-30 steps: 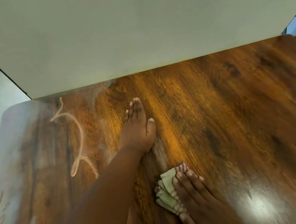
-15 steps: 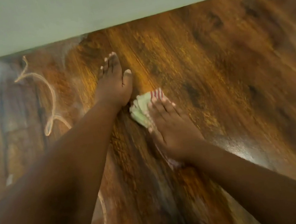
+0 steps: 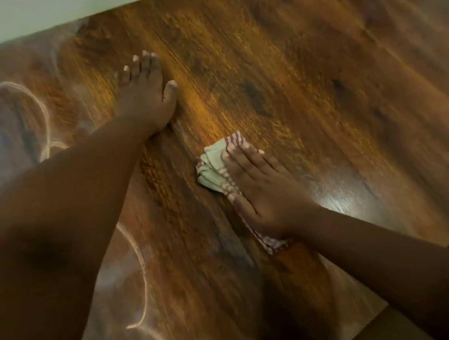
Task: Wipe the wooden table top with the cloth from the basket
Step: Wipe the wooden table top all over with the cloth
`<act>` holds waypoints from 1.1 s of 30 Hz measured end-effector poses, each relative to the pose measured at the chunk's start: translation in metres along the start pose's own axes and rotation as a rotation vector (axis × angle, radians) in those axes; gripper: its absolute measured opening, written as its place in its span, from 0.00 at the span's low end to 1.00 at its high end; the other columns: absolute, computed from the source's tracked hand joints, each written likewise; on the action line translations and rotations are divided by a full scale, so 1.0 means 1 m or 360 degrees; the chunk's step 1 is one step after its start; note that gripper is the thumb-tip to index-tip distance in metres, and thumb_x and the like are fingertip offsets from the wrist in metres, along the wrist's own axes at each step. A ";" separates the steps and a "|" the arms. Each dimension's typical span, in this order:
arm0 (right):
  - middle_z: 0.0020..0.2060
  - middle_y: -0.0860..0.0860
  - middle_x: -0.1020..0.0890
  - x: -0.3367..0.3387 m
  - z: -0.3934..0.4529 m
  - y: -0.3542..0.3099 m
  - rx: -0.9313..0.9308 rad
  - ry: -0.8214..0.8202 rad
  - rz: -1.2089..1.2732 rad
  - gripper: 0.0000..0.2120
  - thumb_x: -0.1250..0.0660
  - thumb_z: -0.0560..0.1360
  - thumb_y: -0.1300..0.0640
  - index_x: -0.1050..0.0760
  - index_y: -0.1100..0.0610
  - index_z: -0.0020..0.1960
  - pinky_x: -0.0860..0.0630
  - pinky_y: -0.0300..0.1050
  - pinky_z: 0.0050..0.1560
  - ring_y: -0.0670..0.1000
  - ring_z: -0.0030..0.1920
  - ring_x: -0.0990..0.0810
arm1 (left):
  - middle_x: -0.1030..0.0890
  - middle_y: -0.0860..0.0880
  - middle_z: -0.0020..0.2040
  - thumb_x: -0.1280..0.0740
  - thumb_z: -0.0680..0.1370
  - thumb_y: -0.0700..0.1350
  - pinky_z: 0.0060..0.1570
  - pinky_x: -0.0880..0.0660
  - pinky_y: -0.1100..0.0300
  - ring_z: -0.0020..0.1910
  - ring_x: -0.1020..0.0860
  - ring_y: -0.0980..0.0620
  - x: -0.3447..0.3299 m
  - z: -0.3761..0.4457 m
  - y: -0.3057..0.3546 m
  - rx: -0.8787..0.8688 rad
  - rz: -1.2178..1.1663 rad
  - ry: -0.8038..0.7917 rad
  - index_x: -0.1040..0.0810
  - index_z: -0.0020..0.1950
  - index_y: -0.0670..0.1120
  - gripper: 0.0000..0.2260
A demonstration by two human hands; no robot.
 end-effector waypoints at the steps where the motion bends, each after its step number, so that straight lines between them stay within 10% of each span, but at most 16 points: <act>1: 0.77 0.51 0.58 0.000 0.004 0.001 -0.0013 0.0023 0.0005 0.32 0.60 0.79 0.40 0.60 0.54 0.78 0.61 0.51 0.74 0.49 0.76 0.64 | 0.53 0.40 0.79 0.54 0.83 0.55 0.74 0.61 0.46 0.78 0.55 0.43 0.000 -0.006 0.004 0.0013 0.0060 -0.0014 0.54 0.79 0.40 0.29; 33: 0.77 0.54 0.59 -0.025 -0.136 -0.016 0.0370 -0.0128 -0.0142 0.32 0.57 0.81 0.41 0.61 0.56 0.78 0.64 0.52 0.74 0.53 0.75 0.65 | 0.53 0.44 0.79 0.54 0.83 0.54 0.72 0.69 0.53 0.78 0.58 0.48 -0.036 -0.242 0.100 0.0141 0.0261 0.0014 0.53 0.79 0.41 0.28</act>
Point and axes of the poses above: each hand's wrist, its own z-axis towards the middle knuckle, its own x-axis out of the back of the hand, y = z × x, the point moved 7 cm from there along z, towards the middle knuckle
